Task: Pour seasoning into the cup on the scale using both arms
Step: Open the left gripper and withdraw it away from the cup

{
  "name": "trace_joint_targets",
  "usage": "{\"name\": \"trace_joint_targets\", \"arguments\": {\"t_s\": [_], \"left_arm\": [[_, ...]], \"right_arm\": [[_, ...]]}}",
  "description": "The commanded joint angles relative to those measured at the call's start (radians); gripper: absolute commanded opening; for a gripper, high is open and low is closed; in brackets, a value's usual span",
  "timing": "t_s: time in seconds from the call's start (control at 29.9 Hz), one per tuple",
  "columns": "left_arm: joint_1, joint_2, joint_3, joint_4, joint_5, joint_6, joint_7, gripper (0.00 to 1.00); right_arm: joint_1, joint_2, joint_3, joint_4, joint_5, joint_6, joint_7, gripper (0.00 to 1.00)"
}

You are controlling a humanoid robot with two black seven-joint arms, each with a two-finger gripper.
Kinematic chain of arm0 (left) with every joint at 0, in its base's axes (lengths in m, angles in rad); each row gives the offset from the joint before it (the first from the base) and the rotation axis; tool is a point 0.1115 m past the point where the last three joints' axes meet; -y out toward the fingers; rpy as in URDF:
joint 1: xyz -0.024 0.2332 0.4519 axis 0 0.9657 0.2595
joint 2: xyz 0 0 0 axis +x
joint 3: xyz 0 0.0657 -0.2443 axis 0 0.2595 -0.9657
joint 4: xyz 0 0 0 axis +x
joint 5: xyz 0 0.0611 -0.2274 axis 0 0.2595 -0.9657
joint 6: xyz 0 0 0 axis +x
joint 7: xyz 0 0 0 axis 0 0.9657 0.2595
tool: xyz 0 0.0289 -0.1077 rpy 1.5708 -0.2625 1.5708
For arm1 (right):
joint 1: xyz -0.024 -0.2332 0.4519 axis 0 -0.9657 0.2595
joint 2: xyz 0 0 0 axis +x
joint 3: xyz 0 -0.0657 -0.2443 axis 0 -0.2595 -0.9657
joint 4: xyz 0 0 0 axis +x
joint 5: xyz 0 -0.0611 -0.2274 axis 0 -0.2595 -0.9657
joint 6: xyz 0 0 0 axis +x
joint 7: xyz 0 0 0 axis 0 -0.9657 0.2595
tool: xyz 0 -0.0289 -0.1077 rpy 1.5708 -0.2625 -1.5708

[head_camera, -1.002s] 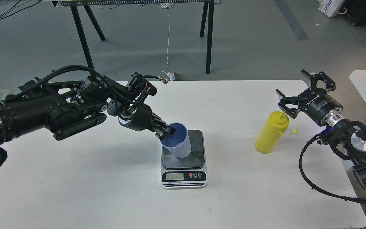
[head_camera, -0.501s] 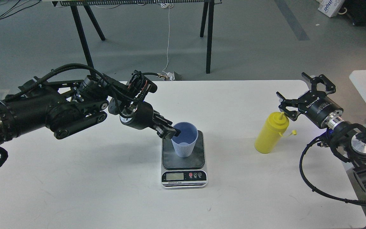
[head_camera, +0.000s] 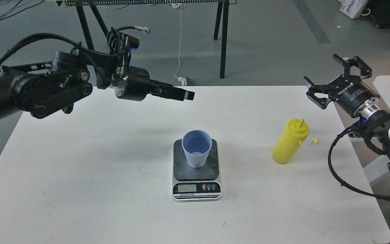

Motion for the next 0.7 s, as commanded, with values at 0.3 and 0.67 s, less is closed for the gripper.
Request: {"name": "trace_joint_targets", "arguments": {"t_s": [0.3, 0.67], "left_arm": [[0.039, 0.026, -0.120, 0.268, -0.546, 0.000, 0.000, 0.99], [0.088, -0.034, -0.121, 0.315, -0.575, 0.000, 0.000, 0.99]], "right_arm": [[-0.405, -0.350, -0.003, 0.287, 0.459, 0.000, -0.180, 0.99], [-0.636, -0.145, -0.018, 0.257, 0.373, 0.000, -0.180, 0.99]]}}
